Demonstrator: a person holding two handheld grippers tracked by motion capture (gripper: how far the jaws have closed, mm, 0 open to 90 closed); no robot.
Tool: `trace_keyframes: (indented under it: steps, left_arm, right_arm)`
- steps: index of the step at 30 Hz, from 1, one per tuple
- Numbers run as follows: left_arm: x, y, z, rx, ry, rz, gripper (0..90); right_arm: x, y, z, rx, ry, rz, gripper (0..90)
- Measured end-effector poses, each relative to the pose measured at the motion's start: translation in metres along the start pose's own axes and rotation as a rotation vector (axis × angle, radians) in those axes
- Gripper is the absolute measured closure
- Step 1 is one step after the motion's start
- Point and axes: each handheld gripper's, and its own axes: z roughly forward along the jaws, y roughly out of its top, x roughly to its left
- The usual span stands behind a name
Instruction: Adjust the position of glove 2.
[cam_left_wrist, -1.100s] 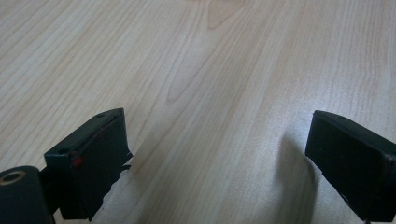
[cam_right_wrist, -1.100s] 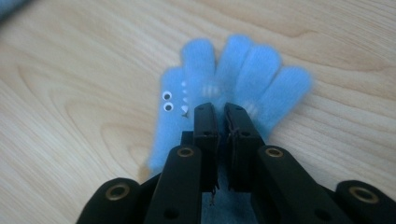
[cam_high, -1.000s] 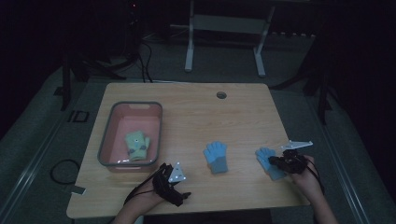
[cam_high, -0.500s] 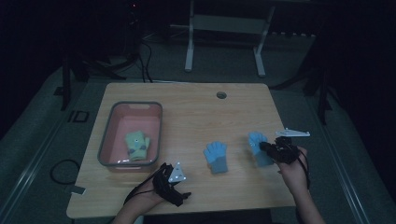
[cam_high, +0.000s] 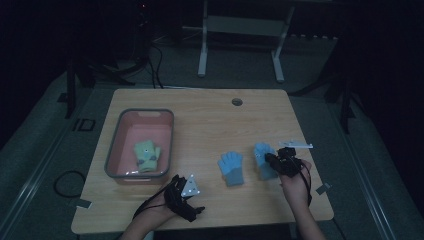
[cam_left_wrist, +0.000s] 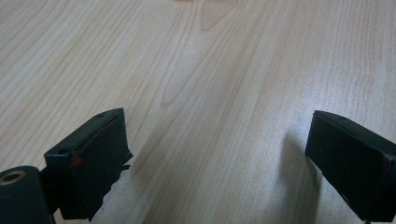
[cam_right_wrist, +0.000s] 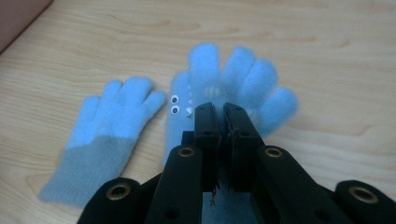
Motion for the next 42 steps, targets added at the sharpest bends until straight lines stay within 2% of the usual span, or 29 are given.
trace_keyframes:
  steps: [3, 4, 10, 16, 17, 20, 24, 27, 28, 29, 30, 31, 32, 33, 37, 38, 40, 41, 42]
  left_arm:
    - [0.0, 0.0, 0.0, 0.004, 0.003, 0.004, 6.4]
    - [0.0, 0.0, 0.0, 0.004, 0.004, 0.003, 6.4]
    - [0.0, 0.0, 0.0, 0.007, 0.002, 0.004, 6.4]
    - [0.0, -0.001, 0.0, 0.005, -0.003, -0.001, 6.4]
    - [0.0, 0.0, 0.0, 0.007, -0.004, 0.004, 6.4]
    - [0.0, 0.0, 0.0, 0.013, -0.005, 0.006, 6.4]
    - [0.0, -0.001, 0.0, 0.008, -0.005, 0.0, 6.4]
    - [0.001, -0.001, 0.0, 0.008, -0.008, -0.003, 6.4]
    - [0.001, -0.001, 0.0, 0.01, -0.008, -0.002, 6.4]
    - [0.001, -0.001, 0.0, 0.008, -0.007, -0.003, 6.4]
    - [0.001, -0.001, 0.0, 0.007, -0.006, -0.003, 6.4]
    - [0.001, -0.001, 0.0, 0.008, -0.007, -0.004, 6.4]
    - [0.001, -0.001, 0.0, 0.008, -0.006, -0.003, 6.4]
    - [0.0, -0.001, 0.0, 0.007, -0.006, -0.004, 6.4]
    - [0.0, -0.001, 0.001, 0.008, -0.008, -0.006, 6.4]
    - [0.0, -0.001, 0.001, 0.008, -0.009, -0.007, 6.4]
    - [0.0, -0.001, 0.001, 0.008, -0.008, -0.006, 6.4]
    - [0.0, -0.001, 0.001, 0.007, -0.009, -0.006, 6.4]
    - [0.001, -0.001, 0.001, 0.008, -0.01, -0.007, 6.4]
  right_arm:
    - [-0.001, -0.003, 0.006, 0.006, -0.013, 0.022, 84.6]
    - [-0.002, -0.007, 0.011, 0.007, -0.039, 0.035, 84.6]
    - [-0.005, -0.018, 0.023, 0.014, -0.059, 0.084, 82.7]
    - [-0.008, -0.027, 0.037, 0.048, -0.098, 0.073, 77.9]
    - [-0.009, -0.029, 0.041, 0.062, -0.103, 0.067, 75.0]
    - [-0.01, -0.029, 0.041, 0.065, -0.094, 0.062, 72.9]
    - [-0.011, -0.023, 0.033, 0.058, -0.08, 0.029, 67.9]
    - [-0.015, -0.018, 0.026, 0.063, -0.057, -0.01, 63.2]
    - [-0.018, -0.016, 0.021, 0.068, -0.019, -0.027, 61.3]
    - [-0.018, -0.016, 0.019, 0.071, -0.004, -0.048, 59.9]
    - [-0.018, -0.016, 0.019, 0.071, -0.004, -0.048, 59.9]
    - [-0.019, -0.016, 0.017, 0.077, 0.013, -0.101, 57.6]
    - [-0.019, -0.016, 0.017, 0.077, 0.013, -0.101, 57.6]
    - [-0.021, -0.016, 0.016, 0.085, 0.04, -0.145, 55.4]
    - [-0.025, -0.015, 0.015, 0.085, 0.098, -0.189, 52.3]
    - [-0.027, -0.015, 0.013, 0.103, 0.115, -0.235, 49.7]
    - [-0.03, -0.014, 0.012, 0.113, 0.15, -0.243, 49.3]
    - [-0.03, -0.014, 0.012, 0.113, 0.15, -0.243, 49.3]
    - [-0.031, -0.013, 0.012, 0.12, 0.189, -0.231, 46.0]
